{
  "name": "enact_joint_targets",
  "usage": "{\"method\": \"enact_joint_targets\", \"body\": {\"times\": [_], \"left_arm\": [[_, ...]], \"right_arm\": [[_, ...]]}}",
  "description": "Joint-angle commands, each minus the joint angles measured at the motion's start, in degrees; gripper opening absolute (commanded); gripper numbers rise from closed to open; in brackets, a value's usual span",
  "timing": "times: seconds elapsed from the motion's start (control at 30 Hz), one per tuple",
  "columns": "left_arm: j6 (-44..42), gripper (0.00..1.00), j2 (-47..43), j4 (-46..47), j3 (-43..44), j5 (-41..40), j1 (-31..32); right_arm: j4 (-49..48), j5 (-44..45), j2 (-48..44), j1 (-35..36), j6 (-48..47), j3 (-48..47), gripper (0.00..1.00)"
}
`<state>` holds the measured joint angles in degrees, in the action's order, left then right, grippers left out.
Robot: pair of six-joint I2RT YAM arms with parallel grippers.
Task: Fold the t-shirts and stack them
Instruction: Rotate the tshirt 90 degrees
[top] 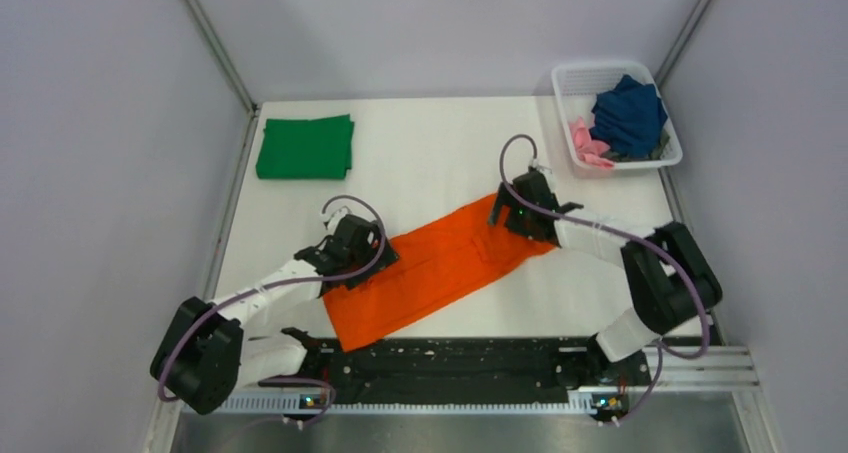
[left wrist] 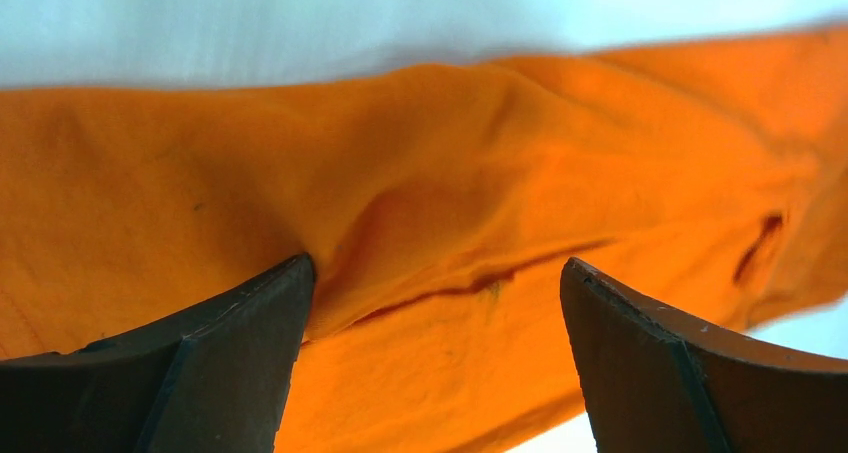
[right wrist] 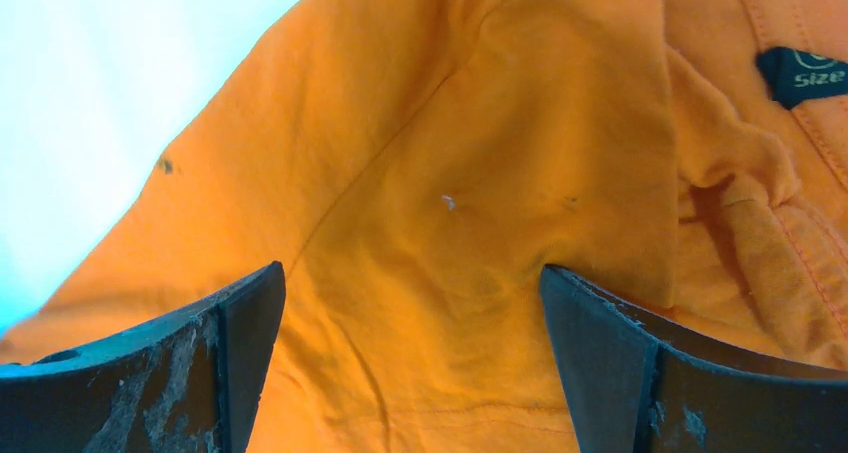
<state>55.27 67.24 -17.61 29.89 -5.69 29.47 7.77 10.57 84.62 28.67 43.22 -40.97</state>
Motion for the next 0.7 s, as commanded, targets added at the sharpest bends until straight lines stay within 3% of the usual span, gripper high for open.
{"method": "enact_joint_targets", "body": {"times": [0.0, 0.1, 0.23, 0.4, 0.53, 0.67], "left_arm": [[14.3, 0.99, -0.3, 2.1, -5.0, 2.6, 6.0], [21.4, 0.99, 0.3, 9.6, -5.7, 0.4, 11.8], [28.0, 0.99, 6.2, 11.3, -1.1, -5.0, 19.4], [34.1, 0.99, 16.8, 11.4, 7.1, -6.0, 26.1], [36.8, 0.99, 21.5, 11.1, 12.4, -5.0, 30.2], [34.4, 0.99, 20.3, 9.1, 17.5, -7.4, 32.4]], "right_arm": [[-3.7, -10.1, 14.9, -4.8, -12.3, -10.5, 0.99], [-1.1, -14.4, 25.0, -5.0, -17.6, -22.6, 0.97], [3.7, -18.6, 37.8, -5.0, -21.0, -41.8, 0.96], [6.5, -20.6, 50.9, -5.0, -21.1, -59.6, 0.96], [6.4, -22.2, 59.1, -5.0, -18.4, -71.7, 0.96], [8.1, -21.8, 63.7, -5.0, -17.1, -84.7, 0.95]]}}
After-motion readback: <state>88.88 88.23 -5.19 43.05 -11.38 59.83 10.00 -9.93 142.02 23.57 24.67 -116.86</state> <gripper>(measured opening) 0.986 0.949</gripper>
